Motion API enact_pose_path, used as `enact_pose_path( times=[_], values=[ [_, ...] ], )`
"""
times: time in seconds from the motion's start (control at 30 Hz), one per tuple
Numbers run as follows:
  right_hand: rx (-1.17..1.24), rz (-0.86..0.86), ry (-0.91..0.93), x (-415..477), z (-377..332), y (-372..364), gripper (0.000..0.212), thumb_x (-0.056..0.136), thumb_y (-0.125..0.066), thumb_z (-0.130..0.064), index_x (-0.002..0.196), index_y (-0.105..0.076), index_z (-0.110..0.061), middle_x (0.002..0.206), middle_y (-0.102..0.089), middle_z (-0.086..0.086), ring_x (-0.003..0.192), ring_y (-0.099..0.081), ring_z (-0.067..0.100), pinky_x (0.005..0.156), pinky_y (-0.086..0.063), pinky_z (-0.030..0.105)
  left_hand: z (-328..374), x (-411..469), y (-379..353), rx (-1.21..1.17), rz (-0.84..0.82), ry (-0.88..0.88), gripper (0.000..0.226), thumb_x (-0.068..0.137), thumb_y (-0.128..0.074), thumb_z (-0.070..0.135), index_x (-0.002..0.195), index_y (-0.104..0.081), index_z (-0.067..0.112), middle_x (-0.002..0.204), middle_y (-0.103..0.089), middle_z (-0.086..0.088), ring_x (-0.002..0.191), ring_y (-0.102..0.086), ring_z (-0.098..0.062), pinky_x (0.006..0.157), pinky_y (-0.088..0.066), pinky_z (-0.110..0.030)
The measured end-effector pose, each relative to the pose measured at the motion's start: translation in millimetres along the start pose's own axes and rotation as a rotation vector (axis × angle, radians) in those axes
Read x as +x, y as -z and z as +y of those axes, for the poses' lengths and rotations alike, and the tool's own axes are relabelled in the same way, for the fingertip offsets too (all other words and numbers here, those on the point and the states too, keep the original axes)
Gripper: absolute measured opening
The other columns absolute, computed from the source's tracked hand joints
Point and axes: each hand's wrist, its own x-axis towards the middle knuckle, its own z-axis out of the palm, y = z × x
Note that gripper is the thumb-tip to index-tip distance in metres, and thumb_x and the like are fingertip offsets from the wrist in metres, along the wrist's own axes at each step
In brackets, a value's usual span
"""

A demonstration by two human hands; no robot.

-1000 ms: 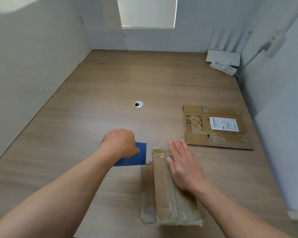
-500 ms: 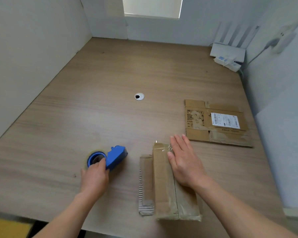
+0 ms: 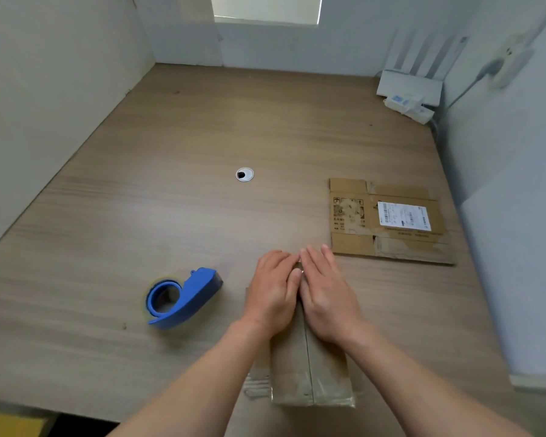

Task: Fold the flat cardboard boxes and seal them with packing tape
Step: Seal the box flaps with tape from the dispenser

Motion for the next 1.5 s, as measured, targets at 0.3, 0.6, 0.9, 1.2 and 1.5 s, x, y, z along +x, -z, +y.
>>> enact_pose_path(
  times=[0.3, 0.6, 0.9, 1.2, 1.5],
  values=[
    [0.147, 0.133, -0.067, 20.7, 8.8, 2.9, 0.020, 0.103, -0.045, -0.029, 0.098, -0.062, -0.020, 0.101, -0.065, 0.001, 0.100, -0.055, 0.022, 0.080, -0.035, 0.031, 8.5, 20.5, 1.8, -0.092, 0.092, 0.329, 0.035, 0.099, -0.051, 0.032, 0.077, -0.068, 0.011, 0.082, -0.065, -0.003, 0.084, -0.058, -0.019, 0.074, -0.043, -0.033],
    [0.581, 0.255, -0.274, 24.3, 22.4, -9.0, 0.030, 0.099, -0.058, -0.019, 0.073, -0.061, -0.004, 0.095, -0.068, 0.012, 0.113, -0.058, 0.018, 0.081, -0.039, 0.026, 13.1, 25.5, 3.3, -0.419, 0.109, 0.580, 0.037, 0.100, -0.056, 0.029, 0.076, -0.072, 0.006, 0.068, -0.066, -0.007, 0.066, -0.055, -0.011, 0.070, -0.050, -0.034],
    [1.041, 0.146, -0.496, 32.7, 19.3, -0.5, 0.022, 0.097, -0.056, -0.004, 0.089, -0.069, 0.011, 0.076, -0.064, 0.006, 0.065, -0.056, 0.003, 0.059, -0.041, 0.009, 17.4, 27.4, 7.2, -0.416, 0.109, 0.740, 0.043, 0.099, -0.052, 0.039, 0.082, -0.062, 0.000, 0.075, -0.058, -0.004, 0.070, -0.050, -0.017, 0.069, -0.042, -0.032],
    [0.639, -0.017, -0.480, 6.5, 20.7, 22.2, 0.072, 0.102, -0.029, -0.060, 0.161, -0.010, -0.022, 0.167, -0.012, -0.006, 0.153, -0.011, 0.013, 0.124, -0.010, 0.034, 36.1, 15.7, 32.9, -0.314, 0.006, 0.777, 0.077, 0.098, -0.028, 0.066, 0.158, -0.018, 0.019, 0.164, -0.021, 0.002, 0.150, -0.021, -0.020, 0.121, -0.018, -0.041],
    [0.520, 0.124, -0.228, -115.6, -2.7, -23.3, 0.064, 0.101, -0.040, -0.039, 0.158, -0.017, -0.023, 0.154, -0.013, -0.022, 0.143, -0.013, -0.008, 0.109, -0.006, -0.001, 49.1, -118.7, -5.5, -0.160, 0.001, 0.351, 0.083, 0.096, -0.042, 0.052, 0.158, -0.005, 0.012, 0.167, -0.003, -0.006, 0.153, 0.002, -0.012, 0.121, 0.004, -0.019]
  ],
)
